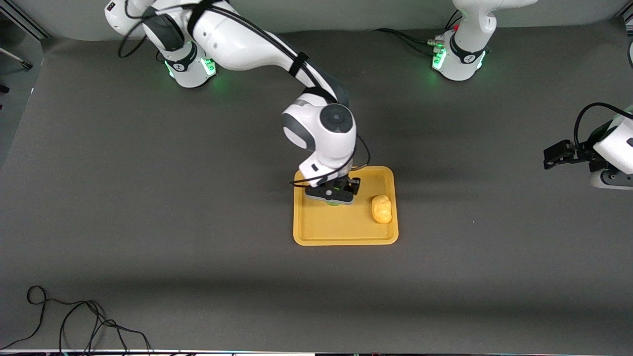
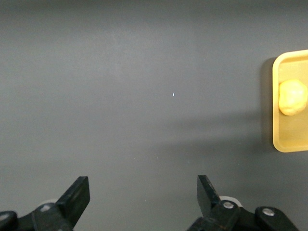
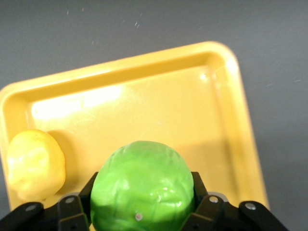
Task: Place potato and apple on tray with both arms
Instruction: 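Carry the green apple over the tray with the right gripper, then lower the apple beside the potato and open the right gripper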
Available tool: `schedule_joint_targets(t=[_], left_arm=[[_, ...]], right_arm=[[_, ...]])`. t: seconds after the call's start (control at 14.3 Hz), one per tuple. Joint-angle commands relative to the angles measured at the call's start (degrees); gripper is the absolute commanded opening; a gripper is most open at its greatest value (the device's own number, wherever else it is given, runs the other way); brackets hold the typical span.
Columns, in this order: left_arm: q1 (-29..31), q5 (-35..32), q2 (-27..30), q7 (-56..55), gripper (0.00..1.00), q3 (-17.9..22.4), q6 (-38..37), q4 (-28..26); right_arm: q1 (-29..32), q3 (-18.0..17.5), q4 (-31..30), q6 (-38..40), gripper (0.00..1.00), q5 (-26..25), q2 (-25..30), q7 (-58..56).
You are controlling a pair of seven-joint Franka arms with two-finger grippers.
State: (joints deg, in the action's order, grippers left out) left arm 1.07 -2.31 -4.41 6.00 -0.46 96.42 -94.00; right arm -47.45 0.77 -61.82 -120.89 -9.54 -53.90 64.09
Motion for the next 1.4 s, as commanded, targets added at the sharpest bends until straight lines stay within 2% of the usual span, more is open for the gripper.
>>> schedule_joint_targets(t=[0.0,0.42,0.49,0.56,0.63,0.84,0.98,1.12,1.33], left_arm=[[-1.4,0.5,1.9,0.7,0.99,2.0,-1.2,-1.3],[-1.3,0.4,0.6,1.0,1.00,2.0,-1.1,-0.1],[-1.4,0.5,0.5,1.0,1.00,2.0,-0.7,0.0],[-1.8,0.5,0.5,1.0,1.00,1.9,-0.4,0.6],[-1.7,0.6,0.0,1.0,1.00,1.9,-0.7,1.0],[-1.9,0.6,-0.2,1.0,1.00,1.9,-1.3,0.9],[-1.9,0.6,-0.2,1.0,1.00,1.9,-1.2,1.0],[-1.9,1.3,-0.2,1.0,1.00,1.9,-1.2,1.1],[-1.9,1.2,-0.2,1.3,1.00,1.9,-1.3,1.5]], right_arm=[[-0.1,0.7,6.1,-4.3,0.46,-1.7,-6.8,1.7],[0.0,0.7,5.8,-7.1,0.46,-3.1,-9.5,1.3],[0.0,0.8,5.7,-7.1,0.50,-3.6,-9.5,1.2],[0.0,0.8,5.7,-7.1,0.80,-3.7,-9.8,1.3],[0.2,0.8,5.7,-7.1,1.00,-3.9,-9.8,1.3],[0.3,0.7,5.7,-5.8,1.00,-3.7,-8.8,1.4],[0.2,0.5,6.0,-1.1,1.00,-3.6,-6.4,1.4],[0.5,0.2,5.8,5.5,1.00,-3.1,-1.7,1.0],[1.1,0.6,5.8,14.8,1.00,1.2,6.5,0.7]])
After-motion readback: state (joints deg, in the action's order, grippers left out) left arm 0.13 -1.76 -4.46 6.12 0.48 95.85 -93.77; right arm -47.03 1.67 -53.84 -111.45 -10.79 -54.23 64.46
